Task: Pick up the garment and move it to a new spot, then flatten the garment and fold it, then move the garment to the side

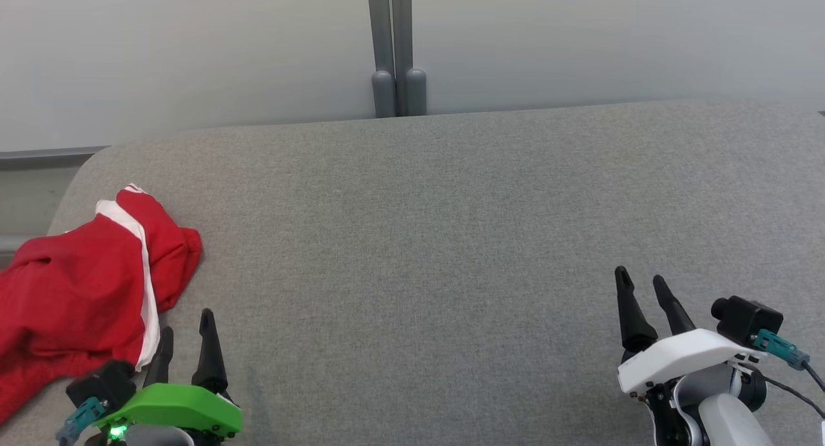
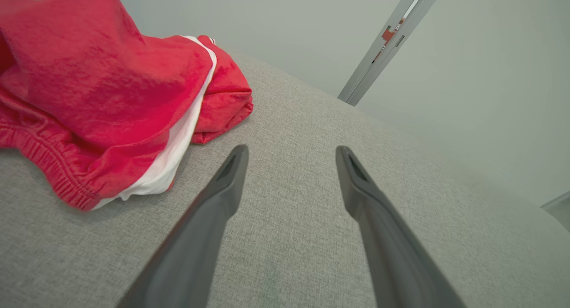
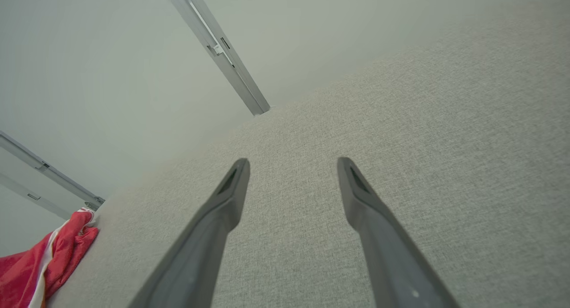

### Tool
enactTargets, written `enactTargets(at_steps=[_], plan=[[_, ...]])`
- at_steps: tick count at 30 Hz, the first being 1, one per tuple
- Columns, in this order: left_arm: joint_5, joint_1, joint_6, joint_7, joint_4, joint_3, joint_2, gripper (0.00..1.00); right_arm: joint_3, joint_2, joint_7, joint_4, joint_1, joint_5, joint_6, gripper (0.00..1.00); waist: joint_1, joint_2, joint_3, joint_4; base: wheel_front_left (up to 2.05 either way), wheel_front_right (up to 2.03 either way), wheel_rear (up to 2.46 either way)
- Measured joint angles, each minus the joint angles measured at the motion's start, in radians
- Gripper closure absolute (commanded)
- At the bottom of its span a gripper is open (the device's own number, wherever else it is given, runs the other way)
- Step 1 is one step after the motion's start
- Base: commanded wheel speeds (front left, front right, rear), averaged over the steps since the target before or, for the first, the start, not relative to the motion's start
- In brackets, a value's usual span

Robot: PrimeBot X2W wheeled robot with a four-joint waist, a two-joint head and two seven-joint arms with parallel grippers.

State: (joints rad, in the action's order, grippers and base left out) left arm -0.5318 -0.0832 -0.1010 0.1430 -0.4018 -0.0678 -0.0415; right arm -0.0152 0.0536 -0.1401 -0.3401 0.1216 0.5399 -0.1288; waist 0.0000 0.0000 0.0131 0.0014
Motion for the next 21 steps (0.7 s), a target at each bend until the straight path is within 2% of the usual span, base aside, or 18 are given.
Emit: enactTargets(at_steps=[11,21], plan=[[0.134,0.000,0.006,0.026,-0.017,0.027,-0.006,0.00,-0.006,0.001,-0.029,-0.027,0.005,-0.141,0.000,0.00,0.0000,0.0000,0.007,-0.003,0.00,0.00,0.00],[0.236,-0.001,0.030,0.051,-0.025,0.048,-0.011,0.00,0.006,-0.001,-0.052,-0.040,0.005,-0.249,0.000,0.00,0.0000,0.0000,0.016,-0.005,0.00,0.00,0.00]])
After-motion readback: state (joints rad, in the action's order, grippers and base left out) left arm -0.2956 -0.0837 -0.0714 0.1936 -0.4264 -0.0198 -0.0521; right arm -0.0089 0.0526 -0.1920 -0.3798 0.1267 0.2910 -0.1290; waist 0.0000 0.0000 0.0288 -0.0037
